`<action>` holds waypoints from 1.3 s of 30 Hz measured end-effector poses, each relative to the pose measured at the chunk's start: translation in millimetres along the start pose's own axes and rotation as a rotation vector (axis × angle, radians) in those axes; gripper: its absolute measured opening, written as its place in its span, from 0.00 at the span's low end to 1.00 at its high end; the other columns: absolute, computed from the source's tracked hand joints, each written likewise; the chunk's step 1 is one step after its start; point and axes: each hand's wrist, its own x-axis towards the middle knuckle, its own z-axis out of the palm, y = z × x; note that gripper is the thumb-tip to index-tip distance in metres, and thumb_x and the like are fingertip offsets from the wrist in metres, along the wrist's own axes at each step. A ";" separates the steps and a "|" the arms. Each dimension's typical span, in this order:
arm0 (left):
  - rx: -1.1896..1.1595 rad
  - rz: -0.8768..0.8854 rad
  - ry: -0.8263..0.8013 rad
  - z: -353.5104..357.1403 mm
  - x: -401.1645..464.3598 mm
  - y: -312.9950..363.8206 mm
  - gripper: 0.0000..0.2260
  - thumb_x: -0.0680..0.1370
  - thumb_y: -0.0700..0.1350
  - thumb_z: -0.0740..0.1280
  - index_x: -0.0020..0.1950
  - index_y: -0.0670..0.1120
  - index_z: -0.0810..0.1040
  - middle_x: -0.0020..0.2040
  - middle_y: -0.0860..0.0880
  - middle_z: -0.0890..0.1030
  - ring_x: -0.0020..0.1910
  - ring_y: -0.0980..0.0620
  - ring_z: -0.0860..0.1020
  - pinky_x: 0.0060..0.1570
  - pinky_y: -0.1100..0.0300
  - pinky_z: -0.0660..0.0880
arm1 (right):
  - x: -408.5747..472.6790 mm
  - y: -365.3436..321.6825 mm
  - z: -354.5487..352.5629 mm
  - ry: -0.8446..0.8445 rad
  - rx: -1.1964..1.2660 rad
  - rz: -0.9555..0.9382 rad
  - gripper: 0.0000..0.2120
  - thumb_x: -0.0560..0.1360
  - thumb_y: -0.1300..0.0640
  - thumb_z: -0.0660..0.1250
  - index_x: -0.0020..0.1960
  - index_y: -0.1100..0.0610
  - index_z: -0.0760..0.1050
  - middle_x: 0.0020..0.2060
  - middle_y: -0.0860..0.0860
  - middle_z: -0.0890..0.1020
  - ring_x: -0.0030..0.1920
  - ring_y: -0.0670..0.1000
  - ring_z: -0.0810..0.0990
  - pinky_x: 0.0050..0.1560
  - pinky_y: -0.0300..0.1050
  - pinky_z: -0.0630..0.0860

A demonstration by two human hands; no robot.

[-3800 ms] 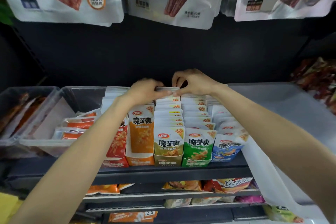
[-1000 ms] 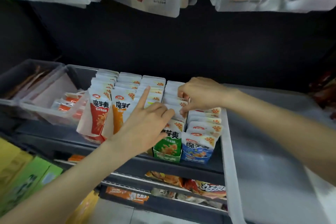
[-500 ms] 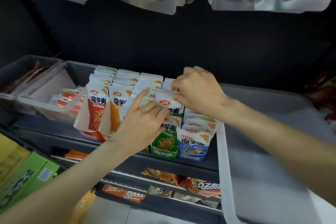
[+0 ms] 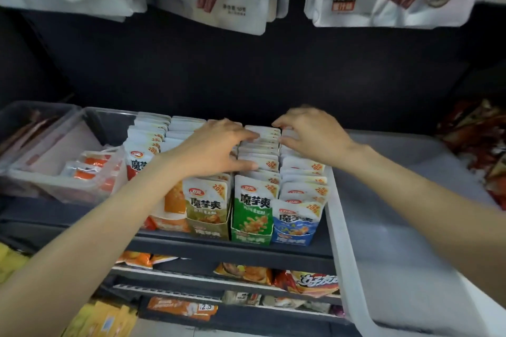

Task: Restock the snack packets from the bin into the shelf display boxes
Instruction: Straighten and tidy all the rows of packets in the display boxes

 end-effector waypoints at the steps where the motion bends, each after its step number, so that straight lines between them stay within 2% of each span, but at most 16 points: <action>1: 0.007 0.000 -0.051 0.6 4.1 -0.2 0.30 0.73 0.65 0.63 0.72 0.53 0.68 0.66 0.51 0.74 0.64 0.50 0.69 0.63 0.52 0.66 | 3.6 -2.2 3.1 -0.021 -0.027 0.004 0.15 0.77 0.51 0.64 0.62 0.52 0.76 0.56 0.51 0.78 0.57 0.53 0.74 0.52 0.47 0.70; 4: 0.074 0.034 -0.068 0.4 9.2 -1.9 0.30 0.74 0.67 0.59 0.71 0.54 0.68 0.66 0.52 0.73 0.64 0.52 0.69 0.63 0.52 0.66 | 11.1 -6.5 4.9 -0.050 -0.065 0.028 0.14 0.76 0.50 0.65 0.60 0.53 0.76 0.54 0.52 0.77 0.56 0.54 0.75 0.49 0.48 0.71; 7: 0.143 0.078 -0.077 -1.5 5.1 0.6 0.31 0.74 0.70 0.53 0.71 0.53 0.68 0.67 0.53 0.72 0.66 0.53 0.66 0.69 0.49 0.59 | 14.5 -8.9 5.5 -0.051 -0.106 0.010 0.15 0.76 0.47 0.65 0.57 0.55 0.75 0.52 0.52 0.77 0.55 0.53 0.74 0.48 0.47 0.70; 10: 0.132 0.090 -0.088 -2.4 -4.1 6.6 0.43 0.67 0.75 0.40 0.73 0.53 0.64 0.69 0.52 0.70 0.70 0.54 0.61 0.73 0.43 0.47 | 15.8 -8.6 6.3 -0.086 -0.078 0.014 0.18 0.76 0.44 0.64 0.57 0.56 0.74 0.53 0.52 0.76 0.55 0.53 0.72 0.47 0.46 0.69; 11: 0.145 0.087 -0.112 -2.7 -7.2 7.7 0.46 0.65 0.77 0.39 0.75 0.52 0.60 0.70 0.52 0.68 0.71 0.53 0.59 0.73 0.42 0.44 | 16.3 -7.8 5.9 -0.103 -0.045 0.028 0.18 0.76 0.44 0.64 0.57 0.56 0.74 0.53 0.52 0.75 0.54 0.52 0.72 0.45 0.45 0.68; 14: 0.253 0.111 -0.178 -1.9 -12.1 13.4 0.48 0.64 0.78 0.53 0.77 0.52 0.53 0.70 0.50 0.65 0.71 0.51 0.58 0.73 0.43 0.40 | 19.8 -6.5 4.3 -0.132 0.033 0.057 0.15 0.76 0.47 0.66 0.56 0.56 0.74 0.52 0.52 0.75 0.48 0.50 0.72 0.42 0.44 0.67; 17: 0.341 0.154 -0.122 3.5 -14.0 21.5 0.43 0.68 0.72 0.62 0.76 0.50 0.57 0.68 0.49 0.65 0.69 0.49 0.60 0.73 0.45 0.44 | 21.3 -9.1 4.6 -0.154 0.037 0.083 0.16 0.73 0.49 0.70 0.57 0.56 0.73 0.49 0.50 0.75 0.47 0.50 0.74 0.41 0.44 0.69; 19: 0.356 0.152 -0.079 6.9 -15.7 27.0 0.42 0.68 0.70 0.64 0.75 0.50 0.58 0.70 0.49 0.64 0.70 0.49 0.59 0.73 0.44 0.46 | 21.2 -11.1 7.0 -0.133 0.006 0.103 0.21 0.72 0.49 0.71 0.61 0.55 0.71 0.51 0.51 0.78 0.49 0.52 0.77 0.43 0.45 0.71; 21: 0.377 0.131 -0.102 9.1 -17.2 33.1 0.45 0.67 0.71 0.65 0.75 0.48 0.56 0.72 0.48 0.62 0.71 0.48 0.58 0.72 0.42 0.44 | 22.2 -12.4 10.0 -0.097 -0.019 0.105 0.23 0.72 0.48 0.72 0.64 0.54 0.71 0.54 0.51 0.79 0.53 0.53 0.78 0.47 0.46 0.73; 24: 0.405 0.101 -0.135 14.7 -16.9 41.1 0.48 0.67 0.70 0.66 0.76 0.46 0.51 0.72 0.47 0.65 0.72 0.47 0.61 0.71 0.39 0.40 | 23.3 -15.5 10.9 -0.101 -0.055 0.081 0.18 0.72 0.48 0.71 0.59 0.51 0.76 0.53 0.51 0.80 0.51 0.53 0.79 0.46 0.48 0.76; 27: 0.416 0.100 -0.109 19.6 -15.9 45.2 0.47 0.68 0.67 0.68 0.76 0.45 0.50 0.70 0.46 0.68 0.69 0.46 0.65 0.71 0.38 0.39 | 22.7 -15.7 10.2 -0.133 -0.027 0.092 0.14 0.72 0.49 0.71 0.56 0.51 0.76 0.49 0.51 0.80 0.49 0.53 0.79 0.45 0.49 0.76; 30: 0.421 0.089 -0.078 22.5 -18.2 48.9 0.42 0.68 0.64 0.68 0.73 0.45 0.55 0.66 0.46 0.70 0.66 0.46 0.68 0.71 0.38 0.40 | 22.7 -18.2 10.8 -0.093 0.005 0.088 0.08 0.74 0.54 0.69 0.52 0.53 0.77 0.45 0.51 0.81 0.46 0.53 0.80 0.45 0.48 0.76; 32: 0.414 0.082 -0.038 26.7 -21.4 49.2 0.38 0.66 0.63 0.69 0.69 0.45 0.62 0.61 0.46 0.74 0.63 0.45 0.71 0.71 0.38 0.42 | 22.4 -21.3 12.5 -0.015 -0.053 0.058 0.06 0.76 0.55 0.66 0.51 0.55 0.77 0.43 0.51 0.81 0.45 0.54 0.80 0.46 0.49 0.76; 35: 0.428 0.055 0.054 33.6 -27.3 45.8 0.38 0.59 0.62 0.74 0.62 0.44 0.73 0.51 0.45 0.78 0.53 0.43 0.77 0.68 0.36 0.50 | 22.3 -22.2 16.7 0.021 -0.152 0.055 0.07 0.77 0.57 0.63 0.54 0.55 0.76 0.44 0.54 0.81 0.45 0.58 0.79 0.44 0.50 0.75; 37: 0.449 0.011 0.038 32.6 -30.4 47.9 0.45 0.59 0.63 0.75 0.69 0.43 0.68 0.56 0.44 0.77 0.57 0.43 0.75 0.70 0.35 0.51 | 21.7 -19.4 17.5 -0.036 -0.098 0.081 0.13 0.76 0.56 0.66 0.60 0.55 0.74 0.50 0.55 0.81 0.50 0.59 0.79 0.48 0.51 0.76; 39: 0.373 -0.013 0.011 26.5 -31.2 51.7 0.49 0.66 0.68 0.69 0.77 0.46 0.53 0.69 0.45 0.70 0.68 0.45 0.68 0.71 0.38 0.45 | 19.2 -13.7 11.2 -0.056 0.046 0.102 0.22 0.75 0.55 0.69 0.67 0.54 0.71 0.61 0.55 0.78 0.58 0.56 0.78 0.57 0.50 0.75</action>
